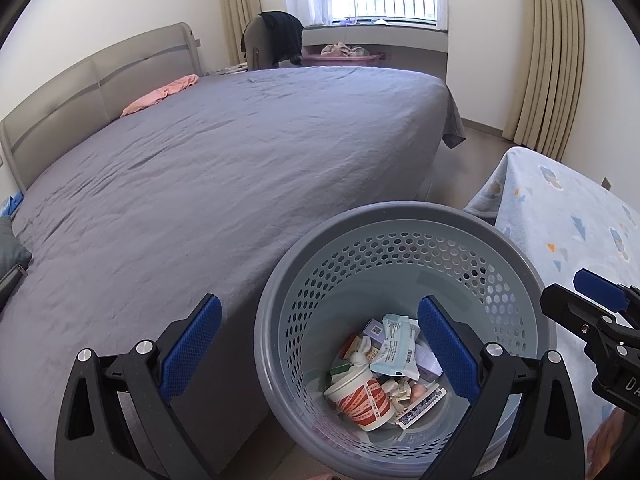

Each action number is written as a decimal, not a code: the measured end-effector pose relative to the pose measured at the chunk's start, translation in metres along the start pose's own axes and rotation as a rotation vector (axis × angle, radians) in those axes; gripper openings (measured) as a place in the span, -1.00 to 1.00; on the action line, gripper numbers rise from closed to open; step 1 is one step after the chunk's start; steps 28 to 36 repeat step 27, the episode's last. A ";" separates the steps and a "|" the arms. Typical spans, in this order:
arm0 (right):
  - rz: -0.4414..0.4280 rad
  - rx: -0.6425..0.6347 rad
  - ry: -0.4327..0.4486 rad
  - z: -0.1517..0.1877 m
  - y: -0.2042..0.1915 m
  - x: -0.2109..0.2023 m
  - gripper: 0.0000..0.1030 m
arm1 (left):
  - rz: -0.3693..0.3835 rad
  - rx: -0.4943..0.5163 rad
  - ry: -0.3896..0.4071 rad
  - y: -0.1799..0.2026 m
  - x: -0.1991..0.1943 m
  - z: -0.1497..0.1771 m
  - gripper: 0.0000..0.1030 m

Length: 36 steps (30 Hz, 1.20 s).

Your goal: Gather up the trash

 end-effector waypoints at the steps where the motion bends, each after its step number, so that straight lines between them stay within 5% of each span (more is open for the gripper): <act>1: 0.001 -0.001 0.000 0.000 0.000 0.000 0.35 | -0.001 0.000 0.001 0.000 0.000 0.000 0.88; 36: 0.002 -0.023 0.000 0.001 -0.008 0.000 0.34 | -0.006 -0.004 -0.008 0.001 0.001 0.000 0.88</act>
Point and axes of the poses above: each gripper's, at about its wrist camera, not at the fingertips, and x roughly the way its jaws point, y to its right, z to its underside, the point moved 5 cm from there along x, roughly the way its jaws point, and after that the axes turned 13 degrees about -z, right-handed, at the moved point
